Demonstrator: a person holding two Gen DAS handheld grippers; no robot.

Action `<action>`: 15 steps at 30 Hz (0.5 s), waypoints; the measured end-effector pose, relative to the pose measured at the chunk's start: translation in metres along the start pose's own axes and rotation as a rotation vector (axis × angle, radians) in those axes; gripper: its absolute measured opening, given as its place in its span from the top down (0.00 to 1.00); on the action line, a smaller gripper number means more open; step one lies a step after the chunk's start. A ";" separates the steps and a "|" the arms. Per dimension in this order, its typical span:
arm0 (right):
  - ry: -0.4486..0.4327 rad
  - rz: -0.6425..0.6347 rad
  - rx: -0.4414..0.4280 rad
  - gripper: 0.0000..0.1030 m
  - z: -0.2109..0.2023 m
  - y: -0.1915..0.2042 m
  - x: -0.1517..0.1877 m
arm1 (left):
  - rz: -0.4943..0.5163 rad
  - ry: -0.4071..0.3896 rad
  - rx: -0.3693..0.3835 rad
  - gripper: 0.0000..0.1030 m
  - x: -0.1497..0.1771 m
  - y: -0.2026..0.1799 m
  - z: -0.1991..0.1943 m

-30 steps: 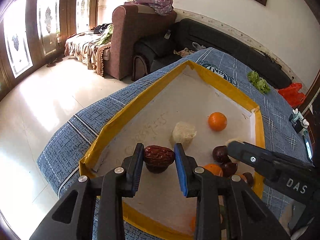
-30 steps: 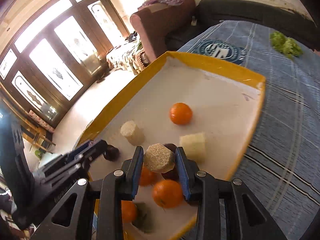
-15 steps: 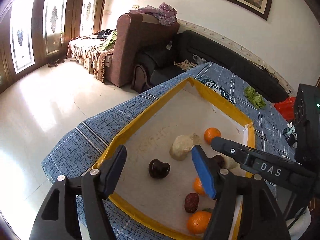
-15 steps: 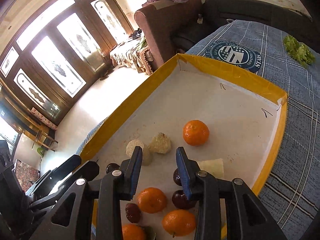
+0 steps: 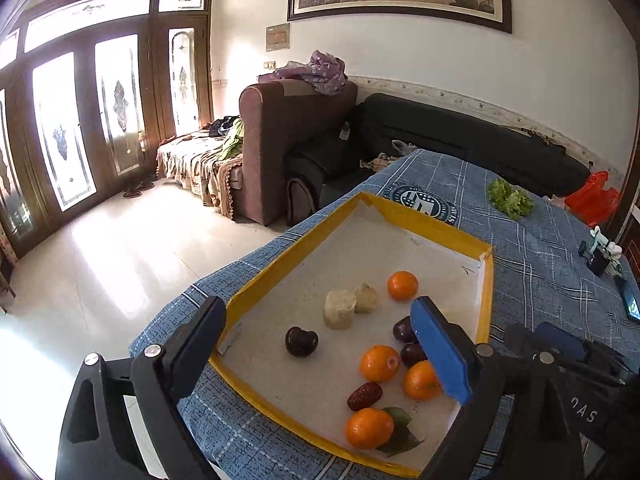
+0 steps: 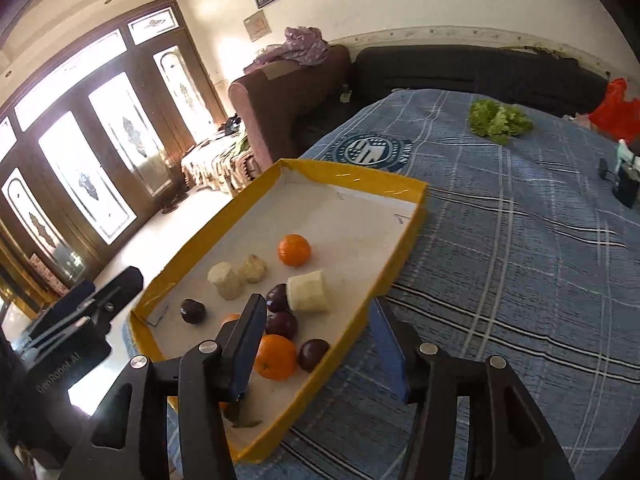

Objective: Organize fruits

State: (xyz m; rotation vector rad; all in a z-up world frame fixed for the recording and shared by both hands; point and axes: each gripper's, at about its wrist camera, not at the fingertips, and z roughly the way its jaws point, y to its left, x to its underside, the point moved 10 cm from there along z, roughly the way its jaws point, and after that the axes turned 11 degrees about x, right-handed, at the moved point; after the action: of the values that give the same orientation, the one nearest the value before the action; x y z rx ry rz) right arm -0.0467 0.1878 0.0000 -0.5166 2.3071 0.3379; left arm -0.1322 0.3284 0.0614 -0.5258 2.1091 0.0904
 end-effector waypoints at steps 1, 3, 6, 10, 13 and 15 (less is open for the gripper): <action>-0.010 0.001 0.024 0.43 -0.003 -0.007 0.004 | 0.007 0.000 0.004 0.08 0.000 -0.005 -0.001; -0.018 0.014 0.052 0.40 -0.010 -0.020 0.014 | 0.025 0.001 0.003 0.07 0.002 -0.016 -0.004; -0.025 0.039 0.067 0.40 -0.021 -0.037 0.025 | 0.042 0.014 -0.012 0.07 0.005 -0.026 -0.005; -0.056 0.060 0.085 0.34 -0.038 -0.053 0.032 | 0.060 0.026 -0.016 0.07 0.011 -0.042 -0.007; -0.081 0.066 0.096 0.30 -0.047 -0.059 0.033 | 0.085 0.038 -0.013 0.07 0.016 -0.058 -0.008; -0.089 0.070 0.102 0.29 -0.050 -0.061 0.034 | 0.099 0.047 -0.006 0.07 0.018 -0.067 -0.008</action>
State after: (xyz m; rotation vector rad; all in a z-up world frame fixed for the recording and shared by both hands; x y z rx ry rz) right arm -0.0710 0.1060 0.0050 -0.3632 2.2469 0.2695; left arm -0.1197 0.2594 0.0602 -0.4300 2.1809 0.1425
